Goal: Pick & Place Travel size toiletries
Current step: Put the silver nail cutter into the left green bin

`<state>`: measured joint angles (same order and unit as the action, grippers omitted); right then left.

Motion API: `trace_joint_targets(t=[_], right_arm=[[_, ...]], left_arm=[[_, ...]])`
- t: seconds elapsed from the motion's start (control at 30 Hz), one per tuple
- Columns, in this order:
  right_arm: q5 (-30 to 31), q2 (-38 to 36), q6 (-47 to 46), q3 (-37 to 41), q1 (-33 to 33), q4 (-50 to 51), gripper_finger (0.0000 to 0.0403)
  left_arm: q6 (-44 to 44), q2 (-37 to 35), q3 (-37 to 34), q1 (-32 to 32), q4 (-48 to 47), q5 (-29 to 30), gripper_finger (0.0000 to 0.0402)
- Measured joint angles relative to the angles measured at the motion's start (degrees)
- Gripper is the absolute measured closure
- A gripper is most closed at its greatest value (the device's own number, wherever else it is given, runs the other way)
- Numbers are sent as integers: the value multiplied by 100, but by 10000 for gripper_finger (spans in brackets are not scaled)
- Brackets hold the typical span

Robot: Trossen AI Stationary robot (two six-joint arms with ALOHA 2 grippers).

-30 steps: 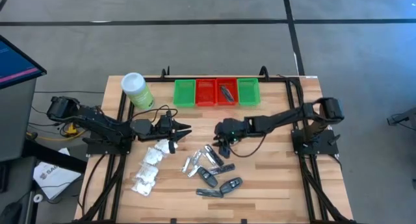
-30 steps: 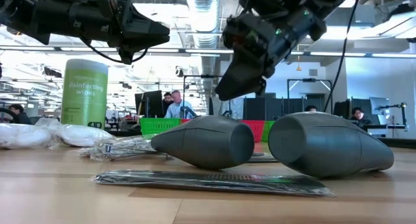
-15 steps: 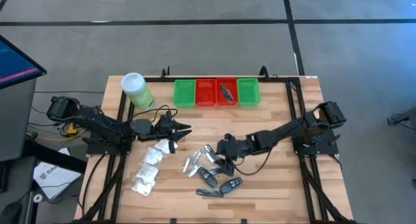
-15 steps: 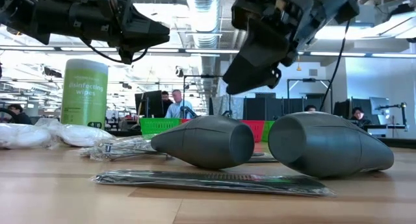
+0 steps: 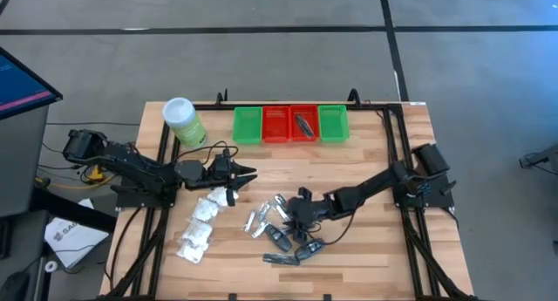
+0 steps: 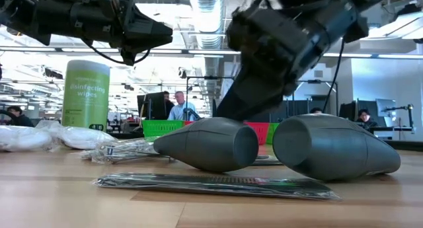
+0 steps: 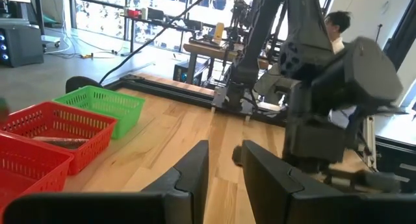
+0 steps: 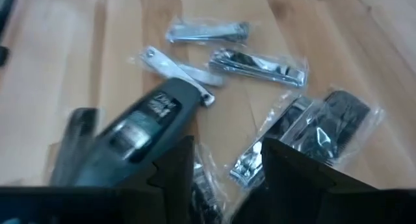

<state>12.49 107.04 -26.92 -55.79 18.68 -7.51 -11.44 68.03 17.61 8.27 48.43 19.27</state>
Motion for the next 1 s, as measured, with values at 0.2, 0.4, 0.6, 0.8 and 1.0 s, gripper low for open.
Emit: trace_joint_targets(t=[0.2,0.4,0.6,0.8,1.0], right_arm=[[7,450,30,-454,-4,511,227],[181,682,37,-916,-4,1270,227],[348,624,44,-968,-3,1357,228],[350,669,2,-962,2,1397,244],[338,695,-13,-962,20,1408,266]], left_arm=[[0,0,0,0,2,0,314],[1,0,0,0,3,0,314],[1,0,0,0,3,0,314],[1,0,0,0,2,0,314],[0,0,0,0,3,0,314]])
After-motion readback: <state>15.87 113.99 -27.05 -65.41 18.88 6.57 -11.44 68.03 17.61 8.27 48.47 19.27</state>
